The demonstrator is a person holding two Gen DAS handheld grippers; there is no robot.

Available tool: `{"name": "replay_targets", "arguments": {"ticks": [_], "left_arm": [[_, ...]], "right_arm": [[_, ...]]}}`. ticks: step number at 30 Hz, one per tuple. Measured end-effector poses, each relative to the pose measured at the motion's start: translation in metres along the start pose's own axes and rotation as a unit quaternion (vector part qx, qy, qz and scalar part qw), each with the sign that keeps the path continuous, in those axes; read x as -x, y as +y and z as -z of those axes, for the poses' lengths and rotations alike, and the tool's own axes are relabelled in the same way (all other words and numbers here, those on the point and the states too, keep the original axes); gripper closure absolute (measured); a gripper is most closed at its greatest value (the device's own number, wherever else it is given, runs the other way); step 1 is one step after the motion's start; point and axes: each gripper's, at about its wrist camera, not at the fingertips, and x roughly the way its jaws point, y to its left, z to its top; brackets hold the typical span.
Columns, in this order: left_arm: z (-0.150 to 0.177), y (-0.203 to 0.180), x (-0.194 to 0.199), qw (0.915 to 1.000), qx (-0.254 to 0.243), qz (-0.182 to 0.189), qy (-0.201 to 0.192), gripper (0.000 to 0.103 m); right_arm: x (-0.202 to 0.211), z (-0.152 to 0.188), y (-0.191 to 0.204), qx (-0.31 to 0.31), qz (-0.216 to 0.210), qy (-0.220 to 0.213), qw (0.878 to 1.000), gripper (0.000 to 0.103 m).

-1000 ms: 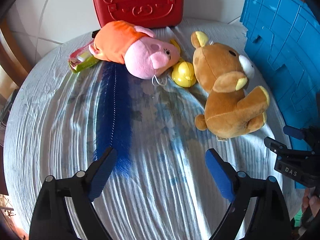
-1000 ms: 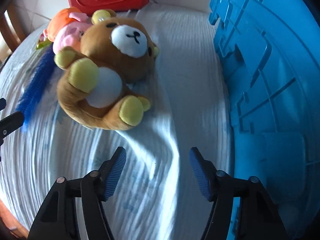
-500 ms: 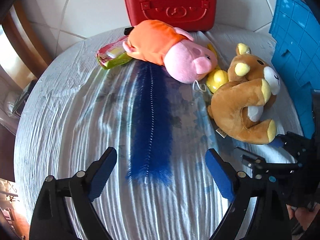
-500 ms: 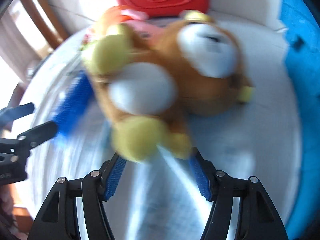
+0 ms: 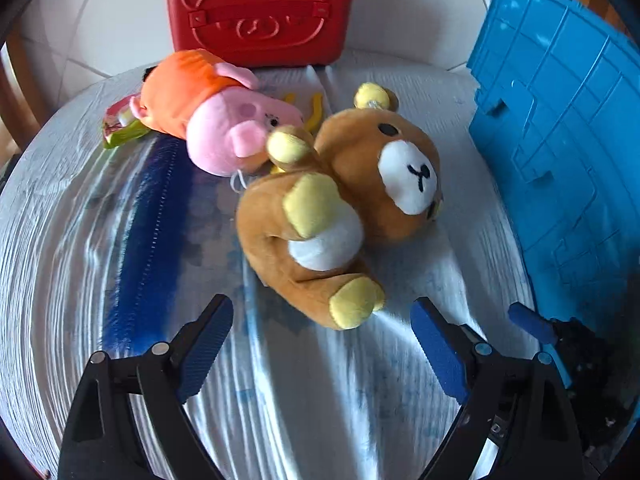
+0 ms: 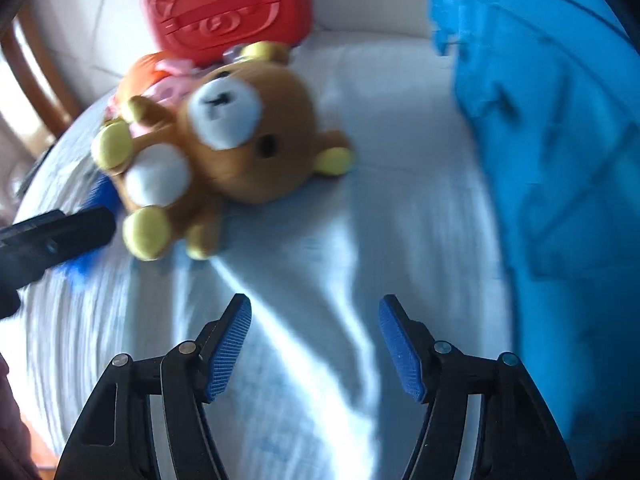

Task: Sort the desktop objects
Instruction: 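Move both grippers down toward the brown teddy bear on the bed, then close the right gripper on the bear's head while the left gripper grips its body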

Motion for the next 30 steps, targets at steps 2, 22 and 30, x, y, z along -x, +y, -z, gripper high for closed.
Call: {"name": "replay_targets", "arguments": {"ticks": [2, 22, 30], "left_arm": [[0.003, -0.002, -0.019, 0.9991, -0.003, -0.041, 0.010, 0.024], [-0.017, 0.039, -0.012, 0.9982, -0.035, -0.049, -0.006, 0.015], [-0.026, 0.052, -0.039, 0.9987, -0.022, -0.043, 0.011, 0.015]], "right_arm": [[0.001, 0.001, -0.010, -0.003, 0.003, -0.003, 1.000, 0.036], [0.004, -0.084, 0.053, -0.001, -0.101, -0.035, 0.994, 0.001], [-0.021, -0.095, 0.059, 0.013, -0.092, -0.005, 0.996, 0.000]]}}
